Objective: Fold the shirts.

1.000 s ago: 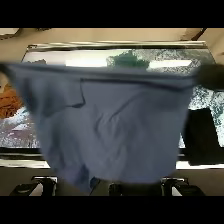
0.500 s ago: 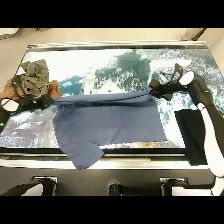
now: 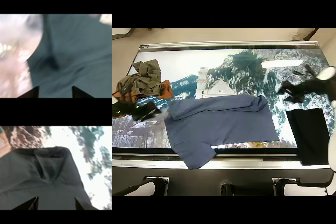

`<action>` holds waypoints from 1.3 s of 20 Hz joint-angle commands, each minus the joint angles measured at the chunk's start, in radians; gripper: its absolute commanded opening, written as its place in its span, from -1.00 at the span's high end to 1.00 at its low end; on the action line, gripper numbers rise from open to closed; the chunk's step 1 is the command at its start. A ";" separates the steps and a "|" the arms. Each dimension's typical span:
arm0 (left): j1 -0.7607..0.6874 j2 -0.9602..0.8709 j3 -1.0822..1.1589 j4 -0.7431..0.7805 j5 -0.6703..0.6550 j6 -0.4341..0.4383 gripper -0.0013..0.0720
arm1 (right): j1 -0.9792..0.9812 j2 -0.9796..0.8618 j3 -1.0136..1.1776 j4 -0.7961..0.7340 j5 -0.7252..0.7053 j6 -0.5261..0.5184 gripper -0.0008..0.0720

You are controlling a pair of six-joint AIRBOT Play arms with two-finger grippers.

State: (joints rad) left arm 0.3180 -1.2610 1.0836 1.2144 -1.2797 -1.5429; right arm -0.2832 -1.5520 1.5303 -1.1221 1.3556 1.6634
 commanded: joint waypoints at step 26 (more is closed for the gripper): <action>-0.014 0.082 -0.576 -0.238 0.222 0.131 0.87 | 0.016 0.038 -0.520 -0.111 -0.012 -0.151 -0.59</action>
State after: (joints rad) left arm 0.3084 -1.1851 0.5079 0.9665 -1.0882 -1.4235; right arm -0.2951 -1.5101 1.0611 -1.2274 1.4372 1.5135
